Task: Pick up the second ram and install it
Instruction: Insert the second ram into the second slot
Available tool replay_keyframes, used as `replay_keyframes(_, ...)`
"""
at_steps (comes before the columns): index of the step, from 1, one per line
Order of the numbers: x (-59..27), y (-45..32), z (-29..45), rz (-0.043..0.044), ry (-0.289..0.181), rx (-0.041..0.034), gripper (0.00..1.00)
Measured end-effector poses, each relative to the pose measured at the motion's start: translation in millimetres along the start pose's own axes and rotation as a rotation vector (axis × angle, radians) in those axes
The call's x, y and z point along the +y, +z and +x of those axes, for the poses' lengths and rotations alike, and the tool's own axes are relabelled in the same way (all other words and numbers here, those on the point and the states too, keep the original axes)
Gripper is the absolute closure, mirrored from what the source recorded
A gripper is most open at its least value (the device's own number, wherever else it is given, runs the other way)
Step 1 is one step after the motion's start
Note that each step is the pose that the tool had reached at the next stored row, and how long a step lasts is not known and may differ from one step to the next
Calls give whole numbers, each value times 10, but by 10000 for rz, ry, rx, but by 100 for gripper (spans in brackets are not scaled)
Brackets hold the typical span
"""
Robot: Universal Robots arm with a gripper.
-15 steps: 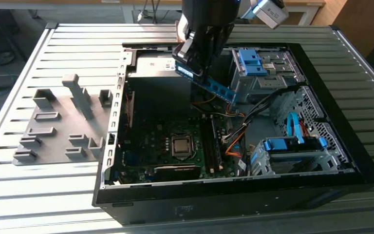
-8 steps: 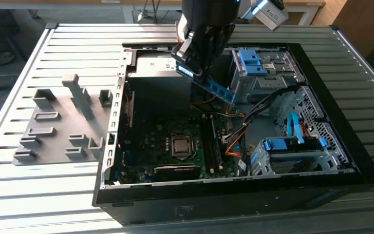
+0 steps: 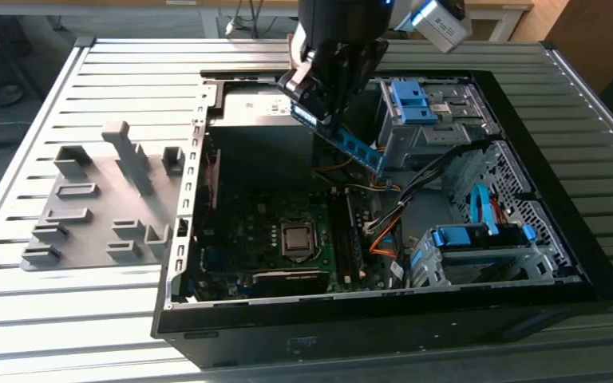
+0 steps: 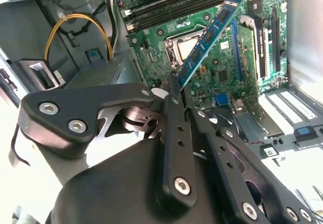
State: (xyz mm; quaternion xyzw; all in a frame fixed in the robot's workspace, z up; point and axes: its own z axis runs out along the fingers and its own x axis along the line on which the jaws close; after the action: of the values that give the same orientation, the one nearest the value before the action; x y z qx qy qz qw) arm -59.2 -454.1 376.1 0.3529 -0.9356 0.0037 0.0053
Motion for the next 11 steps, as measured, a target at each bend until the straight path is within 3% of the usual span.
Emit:
replay_keyframes(6,-1,1,-1,0,22,1,86)
replay_keyframes(11,-1,3,-2,-3,753,9,86)
